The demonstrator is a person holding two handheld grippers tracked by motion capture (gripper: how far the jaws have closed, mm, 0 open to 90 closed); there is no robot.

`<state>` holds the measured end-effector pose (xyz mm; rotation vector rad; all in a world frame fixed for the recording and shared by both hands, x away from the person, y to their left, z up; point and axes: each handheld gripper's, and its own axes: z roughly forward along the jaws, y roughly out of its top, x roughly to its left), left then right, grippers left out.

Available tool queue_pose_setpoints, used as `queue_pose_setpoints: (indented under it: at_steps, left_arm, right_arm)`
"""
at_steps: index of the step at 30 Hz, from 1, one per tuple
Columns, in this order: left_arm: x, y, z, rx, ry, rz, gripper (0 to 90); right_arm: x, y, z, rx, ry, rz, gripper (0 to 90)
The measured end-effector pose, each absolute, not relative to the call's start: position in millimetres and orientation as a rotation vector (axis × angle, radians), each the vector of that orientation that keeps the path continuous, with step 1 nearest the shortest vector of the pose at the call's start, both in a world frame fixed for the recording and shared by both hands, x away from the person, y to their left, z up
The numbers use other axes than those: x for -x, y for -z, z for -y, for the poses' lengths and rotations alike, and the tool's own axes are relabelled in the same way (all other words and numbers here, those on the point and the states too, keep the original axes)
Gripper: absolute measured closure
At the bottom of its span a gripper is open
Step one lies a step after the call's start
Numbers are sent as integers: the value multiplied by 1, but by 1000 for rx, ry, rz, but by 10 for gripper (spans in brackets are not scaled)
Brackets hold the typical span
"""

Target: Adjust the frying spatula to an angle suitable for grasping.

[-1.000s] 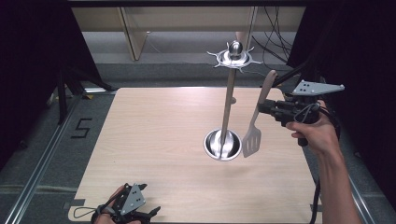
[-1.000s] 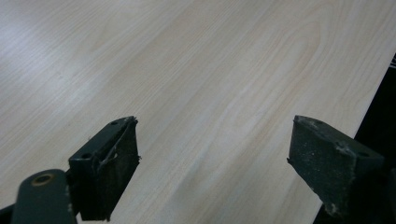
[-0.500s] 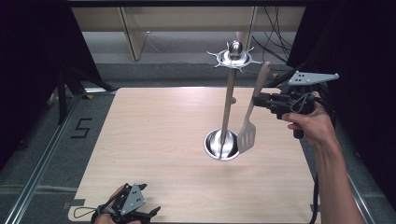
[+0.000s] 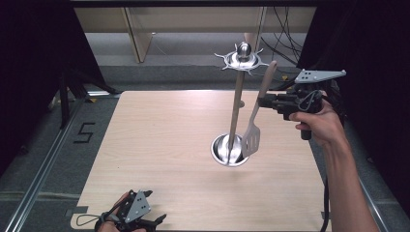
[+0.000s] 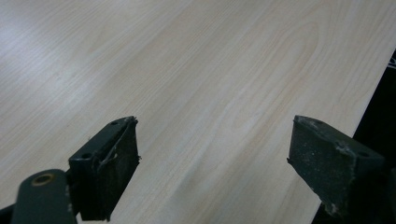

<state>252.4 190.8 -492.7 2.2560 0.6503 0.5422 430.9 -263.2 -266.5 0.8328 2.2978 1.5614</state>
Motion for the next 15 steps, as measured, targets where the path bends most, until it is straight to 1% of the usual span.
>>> queue_pose_setpoints:
  at_steps: [15]
  left_arm:
    - [-252,492,-191,-2252,-537,-651,151]
  right_arm:
    - [-441,268,260,-821,-1564,-2333,748]
